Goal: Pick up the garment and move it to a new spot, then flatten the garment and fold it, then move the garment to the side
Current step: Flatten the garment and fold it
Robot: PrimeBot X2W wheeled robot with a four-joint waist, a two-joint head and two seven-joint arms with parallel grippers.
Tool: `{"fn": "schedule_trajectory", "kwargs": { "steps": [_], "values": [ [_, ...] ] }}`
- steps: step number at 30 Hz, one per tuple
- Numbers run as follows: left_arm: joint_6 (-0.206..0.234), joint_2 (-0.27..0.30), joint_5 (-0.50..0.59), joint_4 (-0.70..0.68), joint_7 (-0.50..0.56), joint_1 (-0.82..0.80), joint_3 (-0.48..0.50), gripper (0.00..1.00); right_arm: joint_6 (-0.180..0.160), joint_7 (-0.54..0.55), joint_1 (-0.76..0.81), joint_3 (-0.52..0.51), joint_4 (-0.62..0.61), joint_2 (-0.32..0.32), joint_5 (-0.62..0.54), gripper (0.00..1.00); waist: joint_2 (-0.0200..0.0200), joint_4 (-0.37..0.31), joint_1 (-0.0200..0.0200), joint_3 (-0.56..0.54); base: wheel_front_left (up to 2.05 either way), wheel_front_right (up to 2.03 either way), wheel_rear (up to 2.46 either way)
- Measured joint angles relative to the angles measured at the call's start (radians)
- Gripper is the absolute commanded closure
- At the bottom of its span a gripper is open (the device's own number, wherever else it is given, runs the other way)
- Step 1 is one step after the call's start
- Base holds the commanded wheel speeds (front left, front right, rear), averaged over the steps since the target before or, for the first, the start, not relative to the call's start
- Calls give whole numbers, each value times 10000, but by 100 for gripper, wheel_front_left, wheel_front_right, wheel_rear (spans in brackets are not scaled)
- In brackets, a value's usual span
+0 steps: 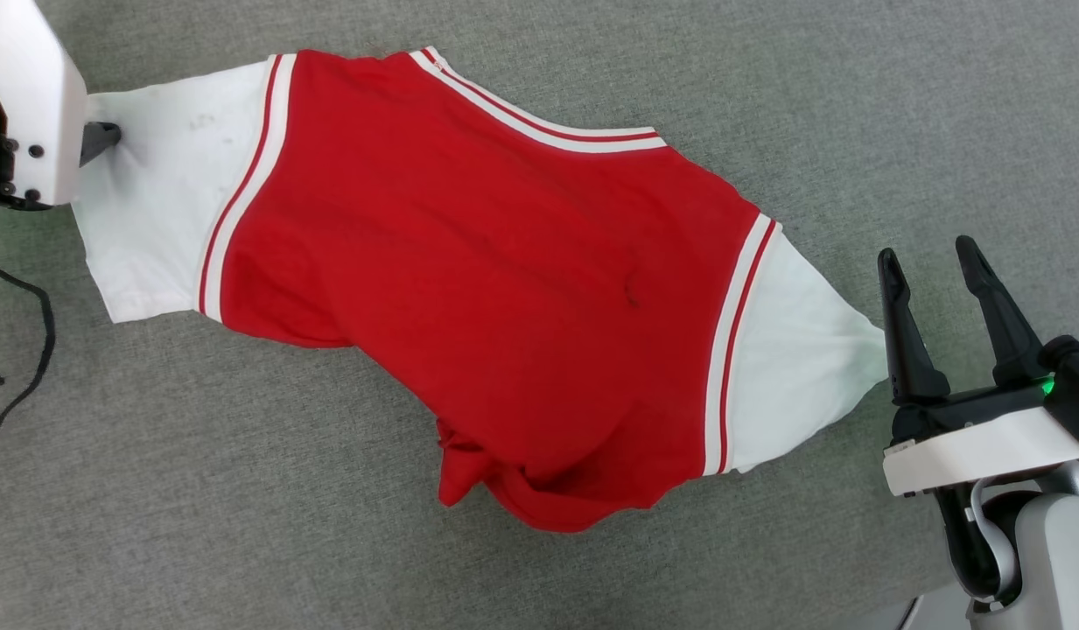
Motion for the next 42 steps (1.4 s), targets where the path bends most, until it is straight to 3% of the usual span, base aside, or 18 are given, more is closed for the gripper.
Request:
{"fn": "schedule_trajectory", "kwargs": {
  "steps": [7, 11, 15, 16, 18, 25, 28, 34, 42],
  "values": [
    [-10, -194, -119, 8, -897, 169, -261, 100, 0, 105, -132, -21, 38, -209, 2, 0, -1, 206, 1, -290, 0, 0, 0],
    [-10, -359, -184, -190, -1847, 279, -385, 100, 0, 548, -333, 52, -146, -809, 25, 0, 0, 419, 1, -682, 0, 0, 0],
    [-12, -322, -453, -740, -2673, 310, -508, 100, 0, 1465, -626, 288, -428, -1864, 107, 0, 0, 713, 1, -1102, 0, 0, 0],
    [-10, -138, -569, -1149, -3172, 556, -683, 100, 0, 2374, -938, 581, -721, -2604, 512, 0, 0, 947, 0, -1398, 0, 0, 0],
    [-12, -44, -629, -1377, -3455, 709, -792, 100, 0, 3296, -1126, 895, -825, -3306, 819, 0, 0, 1104, 1, -1573, 0, 0, 0],
    [-12, -4, -746, -1987, -4213, 1148, -1083, 100, 0, 7779, -1547, 2481, -1035, -5444, 3212, 0, 0, 1559, 0, -2029, 0, 0, 0],
    [-12, -23, -740, -2123, -4370, 1188, -1185, 100, 2, 9219, -1772, 2888, -1151, -5990, 3777, 0, -1, 1703, -1, -2086, 0, 0, 0],
    [-12, -169, -656, -2322, -4544, 1110, -1361, 100, 0, 10531, -1905, 3687, -621, -6299, 4197, 0, 0, 1898, 0, -1935, 0, 0, 0],
    [-12, -203, -625, -2418, -4721, 728, -1588, 100, 0, 10368, -2353, 4510, 899, -6140, 3935, 0, 0, 2070, 0, -1630, 0, 0, 0]
  ]
}}
